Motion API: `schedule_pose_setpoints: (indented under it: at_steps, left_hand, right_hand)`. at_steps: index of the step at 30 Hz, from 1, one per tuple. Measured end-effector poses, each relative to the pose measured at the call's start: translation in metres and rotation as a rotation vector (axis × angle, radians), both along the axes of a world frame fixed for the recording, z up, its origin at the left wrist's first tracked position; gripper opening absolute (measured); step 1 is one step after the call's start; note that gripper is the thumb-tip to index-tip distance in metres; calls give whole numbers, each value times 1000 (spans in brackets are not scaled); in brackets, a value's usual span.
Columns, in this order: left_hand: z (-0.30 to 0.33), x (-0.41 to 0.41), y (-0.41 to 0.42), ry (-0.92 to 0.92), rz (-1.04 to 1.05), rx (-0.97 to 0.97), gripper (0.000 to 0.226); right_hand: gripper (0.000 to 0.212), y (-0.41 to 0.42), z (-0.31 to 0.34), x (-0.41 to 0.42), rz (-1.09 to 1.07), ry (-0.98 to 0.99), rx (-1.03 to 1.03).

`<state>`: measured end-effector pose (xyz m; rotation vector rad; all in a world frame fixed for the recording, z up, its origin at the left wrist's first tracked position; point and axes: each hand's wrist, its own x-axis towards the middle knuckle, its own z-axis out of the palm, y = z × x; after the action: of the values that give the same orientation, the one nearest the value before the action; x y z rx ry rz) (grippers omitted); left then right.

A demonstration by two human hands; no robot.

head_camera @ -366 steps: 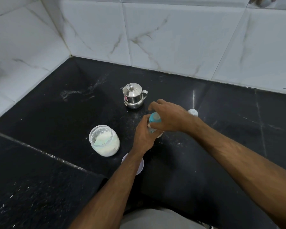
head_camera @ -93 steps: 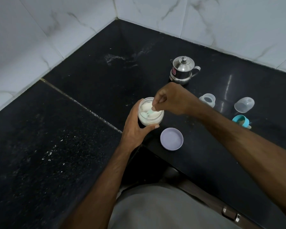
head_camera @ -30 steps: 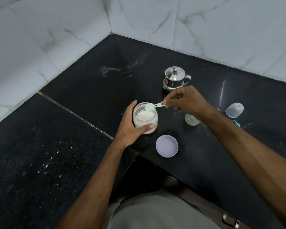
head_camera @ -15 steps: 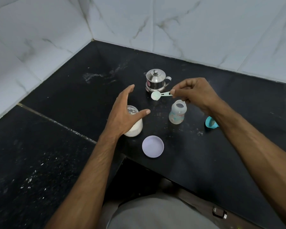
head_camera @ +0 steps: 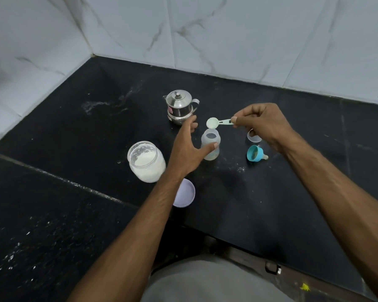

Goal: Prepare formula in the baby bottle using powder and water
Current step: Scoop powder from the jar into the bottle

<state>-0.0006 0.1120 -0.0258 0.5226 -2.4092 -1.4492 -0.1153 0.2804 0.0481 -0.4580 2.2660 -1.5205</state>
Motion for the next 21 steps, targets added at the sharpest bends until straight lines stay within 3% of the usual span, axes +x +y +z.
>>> schedule_pose_setpoints:
  at_steps: [7, 14, 21]
  left_hand:
    - [-33, -13, 21, -57, 54, 87, 83]
    - [-33, -18, 23, -21, 80, -9, 63]
    - [-32, -21, 20, -10, 84, -72, 50]
  right_hand:
    - [7, 6, -14, -2, -1, 6, 62]
    - [6, 3, -19, -5, 19, 71, 90]
    - [4, -7, -17, -2, 139, 446, 271]
